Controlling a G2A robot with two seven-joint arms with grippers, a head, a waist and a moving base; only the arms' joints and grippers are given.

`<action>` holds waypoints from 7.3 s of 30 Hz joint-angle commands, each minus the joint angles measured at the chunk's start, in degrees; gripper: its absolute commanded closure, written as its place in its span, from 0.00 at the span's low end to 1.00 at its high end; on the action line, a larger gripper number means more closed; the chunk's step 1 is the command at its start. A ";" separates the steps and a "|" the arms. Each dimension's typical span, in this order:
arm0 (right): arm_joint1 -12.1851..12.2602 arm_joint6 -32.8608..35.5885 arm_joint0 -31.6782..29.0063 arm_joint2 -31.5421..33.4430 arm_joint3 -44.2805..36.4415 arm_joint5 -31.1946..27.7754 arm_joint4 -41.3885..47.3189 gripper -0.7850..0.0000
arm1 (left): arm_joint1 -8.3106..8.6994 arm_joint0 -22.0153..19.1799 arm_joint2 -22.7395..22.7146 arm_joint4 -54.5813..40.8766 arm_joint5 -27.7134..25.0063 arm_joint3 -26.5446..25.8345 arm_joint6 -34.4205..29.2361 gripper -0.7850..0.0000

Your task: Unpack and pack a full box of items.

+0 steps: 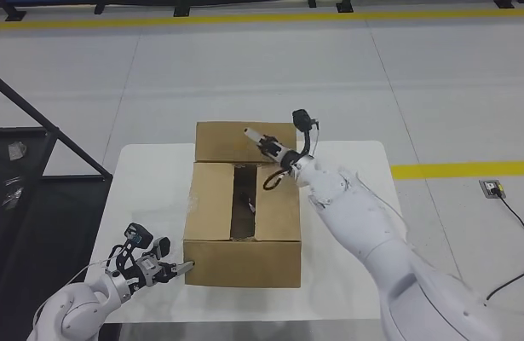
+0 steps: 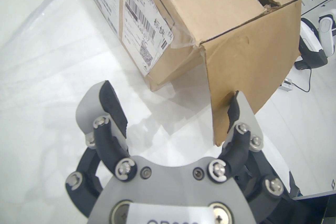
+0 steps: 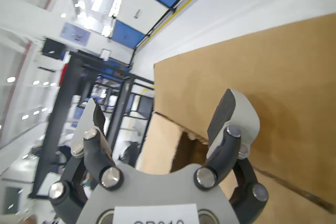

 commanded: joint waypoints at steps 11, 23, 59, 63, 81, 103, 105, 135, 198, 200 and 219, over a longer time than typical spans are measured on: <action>0.09 35.50 -2.04 3.70 -2.12 12.02 10.09 0.00 | 1.49 3.54 -7.80 -13.59 -3.17 -2.25 1.82 0.00; -3.30 32.19 -3.63 2.46 -1.64 15.46 7.50 0.00 | 2.15 5.82 -8.50 -16.35 -2.86 -3.32 2.17 0.00; -8.89 50.44 -1.97 10.25 -0.06 10.45 21.33 0.00 | 0.68 3.14 3.74 -6.21 25.04 -15.65 8.37 0.00; -8.99 50.90 -1.51 11.04 0.77 7.59 21.40 0.00 | 0.77 3.93 1.68 -7.72 25.54 -15.25 9.07 0.00; 0.96 53.00 -8.52 19.48 -13.72 1.33 15.73 0.00 | 1.78 5.85 -9.20 -12.40 25.03 -7.61 7.45 0.00; 7.80 53.34 -21.14 27.15 -32.93 1.76 11.41 0.00 | 2.15 4.76 -8.77 -8.96 25.58 -12.15 6.85 0.00; 8.23 52.65 -22.23 27.70 -35.07 0.99 10.45 0.00 | 2.19 5.21 -9.01 -9.14 25.54 -15.02 6.44 0.00; 18.85 44.70 -58.42 54.82 -77.63 -6.95 -8.34 0.00 | -1.18 -24.54 26.67 -28.07 29.12 -3.18 -11.56 0.00; 23.52 20.01 -79.41 70.51 -86.67 -12.50 -13.16 0.00 | -23.66 -54.57 61.65 -55.12 20.97 38.70 -6.54 0.00; 23.53 18.68 -80.08 70.38 -88.18 -11.69 -14.55 0.00 | -24.04 -55.18 61.19 -55.40 19.91 39.51 -6.67 0.00; 24.06 34.21 -44.22 41.42 -93.80 16.76 -50.32 0.00 | -7.66 -21.21 10.70 -48.02 24.47 -10.83 -9.95 0.00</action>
